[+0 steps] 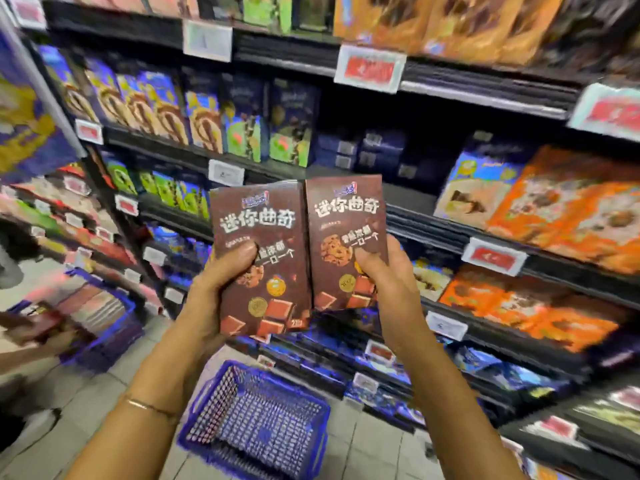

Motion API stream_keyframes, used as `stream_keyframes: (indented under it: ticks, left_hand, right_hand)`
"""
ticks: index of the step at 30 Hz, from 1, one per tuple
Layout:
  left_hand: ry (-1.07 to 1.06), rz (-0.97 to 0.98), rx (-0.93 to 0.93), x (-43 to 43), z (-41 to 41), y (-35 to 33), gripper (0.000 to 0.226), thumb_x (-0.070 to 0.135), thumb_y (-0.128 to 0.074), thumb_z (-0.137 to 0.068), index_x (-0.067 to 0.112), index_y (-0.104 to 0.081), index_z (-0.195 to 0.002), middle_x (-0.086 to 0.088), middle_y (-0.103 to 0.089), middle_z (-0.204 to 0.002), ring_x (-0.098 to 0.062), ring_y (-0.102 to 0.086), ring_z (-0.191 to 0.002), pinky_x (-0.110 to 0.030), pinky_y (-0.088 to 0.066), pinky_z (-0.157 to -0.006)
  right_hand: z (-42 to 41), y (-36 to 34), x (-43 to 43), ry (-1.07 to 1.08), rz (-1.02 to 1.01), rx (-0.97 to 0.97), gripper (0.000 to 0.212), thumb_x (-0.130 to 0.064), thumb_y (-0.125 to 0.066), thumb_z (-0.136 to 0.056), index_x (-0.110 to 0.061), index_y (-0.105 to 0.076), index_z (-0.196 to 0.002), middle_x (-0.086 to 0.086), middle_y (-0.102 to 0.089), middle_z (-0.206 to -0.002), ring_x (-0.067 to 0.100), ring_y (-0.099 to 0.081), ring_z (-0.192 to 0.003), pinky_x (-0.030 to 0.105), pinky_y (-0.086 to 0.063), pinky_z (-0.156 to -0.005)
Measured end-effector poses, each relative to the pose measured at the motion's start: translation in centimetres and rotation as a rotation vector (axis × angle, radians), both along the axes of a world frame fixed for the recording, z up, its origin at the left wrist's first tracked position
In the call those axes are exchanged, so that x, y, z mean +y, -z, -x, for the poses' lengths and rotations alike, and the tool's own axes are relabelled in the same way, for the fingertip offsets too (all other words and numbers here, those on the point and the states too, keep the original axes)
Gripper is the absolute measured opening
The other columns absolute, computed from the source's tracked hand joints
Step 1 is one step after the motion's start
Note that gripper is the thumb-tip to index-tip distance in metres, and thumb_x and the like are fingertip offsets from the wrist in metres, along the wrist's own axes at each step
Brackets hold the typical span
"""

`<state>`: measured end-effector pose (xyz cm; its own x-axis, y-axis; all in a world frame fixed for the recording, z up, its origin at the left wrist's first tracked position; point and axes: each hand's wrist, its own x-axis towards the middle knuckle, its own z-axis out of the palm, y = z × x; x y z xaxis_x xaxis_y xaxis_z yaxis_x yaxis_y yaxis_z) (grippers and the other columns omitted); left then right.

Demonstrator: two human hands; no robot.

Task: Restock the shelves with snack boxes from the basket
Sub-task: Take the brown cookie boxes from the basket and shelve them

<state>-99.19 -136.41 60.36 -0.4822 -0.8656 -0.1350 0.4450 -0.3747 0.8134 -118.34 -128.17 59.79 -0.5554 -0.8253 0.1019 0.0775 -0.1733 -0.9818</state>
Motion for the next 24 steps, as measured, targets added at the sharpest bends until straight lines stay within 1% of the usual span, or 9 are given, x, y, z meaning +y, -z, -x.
stream_keyframes:
  ticks: [2, 5, 7, 11, 13, 16, 20, 22, 24]
  left_hand:
    - [0.060, 0.056, 0.017, -0.9, 1.8, -2.2, 0.026, 0.023, -0.062, -0.075, 0.015, -0.086, -0.080, -0.006, -0.082, -0.082, -0.020, -0.079, -0.067, -0.032, -0.064, -0.057]
    - [0.150, 0.114, 0.053, -1.7, 4.7, -4.8, 0.025, 0.024, -0.065, -0.071, 0.014, -0.084, -0.084, -0.006, -0.082, -0.082, -0.020, -0.079, -0.068, -0.033, -0.064, -0.058]
    - [0.208, 0.151, 0.079, -1.7, 6.6, -6.3, 0.024, 0.023, -0.067, -0.070, 0.016, -0.083, -0.086, -0.005, -0.082, -0.082, -0.020, -0.079, -0.068, -0.032, -0.063, -0.057]
    - [0.345, 0.234, 0.150, -1.4, 9.8, -9.1, 0.015, 0.016, -0.074, -0.071, 0.021, -0.086, -0.078, -0.003, -0.082, -0.082, -0.019, -0.079, -0.069, -0.031, -0.063, -0.058]
    - [0.384, 0.264, 0.182, -1.0, 11.3, -10.7, 0.026, 0.020, -0.068, -0.073, 0.019, -0.084, -0.094, -0.004, -0.082, -0.087, -0.020, -0.080, -0.073, -0.032, -0.063, -0.060]
    - [0.447, 0.305, 0.217, -0.1, 13.4, -13.2, 0.051, 0.020, -0.068, -0.073, 0.009, -0.067, -0.123, -0.006, -0.082, -0.092, -0.023, -0.080, -0.076, -0.034, -0.064, -0.062]
    - [0.494, 0.412, 0.250, 0.7, 15.3, -16.0, 0.057, 0.022, -0.067, -0.075, 0.004, -0.062, -0.129, -0.009, -0.082, -0.096, -0.024, -0.080, -0.080, -0.033, -0.064, -0.063]
    - [0.491, 0.445, 0.287, 1.0, 16.1, -17.0, 0.047, 0.021, -0.065, -0.077, 0.006, -0.065, -0.121, -0.008, -0.082, -0.092, -0.022, -0.080, -0.077, -0.032, -0.063, -0.061]
    - [0.481, 0.469, 0.315, 1.1, 16.8, -17.8, 0.040, 0.020, -0.065, -0.078, 0.009, -0.066, -0.116, -0.006, -0.082, -0.089, -0.020, -0.080, -0.075, -0.030, -0.063, -0.060]
  right_hand:
    - [1.0, -2.4, 1.1, 0.095, 0.031, 0.055, 0.042, -0.029, -0.063, -0.084, -0.022, -0.062, -0.125, 0.003, -0.073, -0.118, 0.026, -0.067, -0.114, 0.051, -0.050, -0.104]
    - [2.5, -5.4, 3.0, 0.216, 0.083, 0.129, 0.046, -0.031, -0.063, -0.084, -0.025, -0.059, -0.130, 0.004, -0.070, -0.125, 0.028, -0.064, -0.119, 0.056, -0.046, -0.107]
    - [3.4, -7.1, 4.3, 0.292, 0.121, 0.169, 0.046, -0.032, -0.063, -0.084, -0.024, -0.060, -0.129, 0.005, -0.070, -0.124, 0.028, -0.065, -0.118, 0.052, -0.048, -0.105]
    - [5.0, -10.1, 6.8, 0.393, 0.188, 0.233, 0.049, -0.043, -0.067, -0.076, -0.027, -0.063, -0.122, -0.003, -0.074, -0.114, 0.015, -0.070, -0.105, 0.030, -0.055, -0.085]
    - [5.8, -11.3, 7.9, 0.442, 0.217, 0.249, 0.053, -0.046, -0.067, -0.075, -0.027, -0.062, -0.125, -0.005, -0.073, -0.115, 0.014, -0.069, -0.107, 0.030, -0.055, -0.087]
    - [7.2, -12.9, 9.4, 0.489, 0.264, 0.313, 0.053, -0.046, -0.068, -0.081, -0.027, -0.058, -0.129, -0.007, -0.071, -0.119, 0.013, -0.068, -0.111, 0.031, -0.054, -0.090]
    - [8.8, -15.1, 10.6, 0.492, 0.325, 0.365, 0.054, -0.045, -0.070, -0.082, -0.030, -0.055, -0.131, -0.009, -0.070, -0.120, 0.012, -0.068, -0.112, 0.027, -0.058, -0.084]
    - [9.7, -16.3, 10.9, 0.489, 0.325, 0.402, 0.050, -0.044, -0.070, -0.085, -0.029, -0.055, -0.130, -0.012, -0.070, -0.117, 0.008, -0.069, -0.108, 0.019, -0.056, -0.080]
    - [10.6, -17.3, 11.1, 0.472, 0.321, 0.417, 0.046, -0.038, -0.069, -0.088, -0.026, -0.055, -0.130, -0.010, -0.071, -0.116, 0.008, -0.070, -0.107, 0.019, -0.056, -0.078]
